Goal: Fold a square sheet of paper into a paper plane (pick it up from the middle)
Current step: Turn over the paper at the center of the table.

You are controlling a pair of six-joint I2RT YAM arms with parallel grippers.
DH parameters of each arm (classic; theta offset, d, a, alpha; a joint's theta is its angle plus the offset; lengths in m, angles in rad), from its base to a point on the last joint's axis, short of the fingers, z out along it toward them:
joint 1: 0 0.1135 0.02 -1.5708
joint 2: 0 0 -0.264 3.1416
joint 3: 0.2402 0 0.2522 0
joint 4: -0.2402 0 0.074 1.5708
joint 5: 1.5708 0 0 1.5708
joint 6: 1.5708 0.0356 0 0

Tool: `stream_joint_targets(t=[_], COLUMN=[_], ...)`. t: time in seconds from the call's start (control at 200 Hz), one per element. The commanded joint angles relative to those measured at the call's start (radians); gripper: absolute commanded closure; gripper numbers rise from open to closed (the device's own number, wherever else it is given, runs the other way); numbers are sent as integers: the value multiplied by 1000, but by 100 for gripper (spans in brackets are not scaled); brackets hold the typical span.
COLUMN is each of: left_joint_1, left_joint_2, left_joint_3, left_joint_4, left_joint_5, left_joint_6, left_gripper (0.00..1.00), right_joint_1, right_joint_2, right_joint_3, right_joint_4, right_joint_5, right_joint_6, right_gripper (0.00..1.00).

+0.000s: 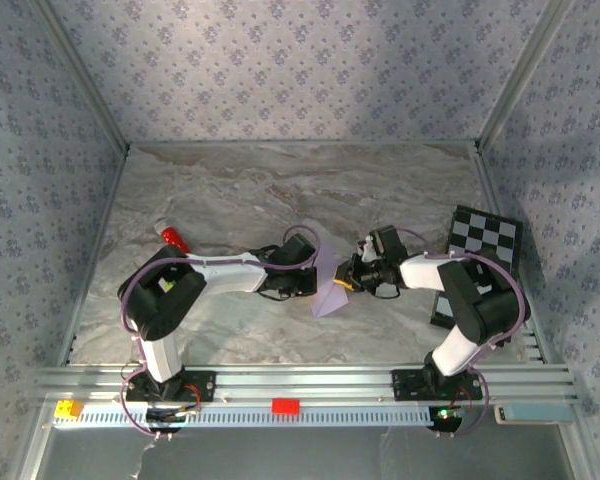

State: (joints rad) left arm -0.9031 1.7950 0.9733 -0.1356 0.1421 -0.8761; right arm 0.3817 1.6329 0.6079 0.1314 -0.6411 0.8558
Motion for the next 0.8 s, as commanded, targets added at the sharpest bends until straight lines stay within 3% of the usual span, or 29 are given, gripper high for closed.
stream_joint_targets(t=[0.0,0.185,0.415,0.61,0.795], left_joint_1=[0,0,1,7,26], left_joint_2=[13,-26,-152,-292,-429], left_joint_3=[-16,-18,-39,-86,-141], left_joint_4=[-26,-11,-8,-58,-123], left_joint_5=[-12,-12,-58,-165,-263], left_joint_6=[-6,-5,9,2,-18], left_gripper=[93,88,73,64,60], right_joint_1=[-3,-11,-14,14,45], right_joint_2=[27,2,-106,-250,-376], right_joint_3=[-5,-10,21,140,235], right_joint_4=[41,53,-84,-417,-609], right_joint_5=[-6,-25,8,211,396], right_joint_6=[-17,-21,-92,-278,-388], right_gripper=[86,93,96,96,96])
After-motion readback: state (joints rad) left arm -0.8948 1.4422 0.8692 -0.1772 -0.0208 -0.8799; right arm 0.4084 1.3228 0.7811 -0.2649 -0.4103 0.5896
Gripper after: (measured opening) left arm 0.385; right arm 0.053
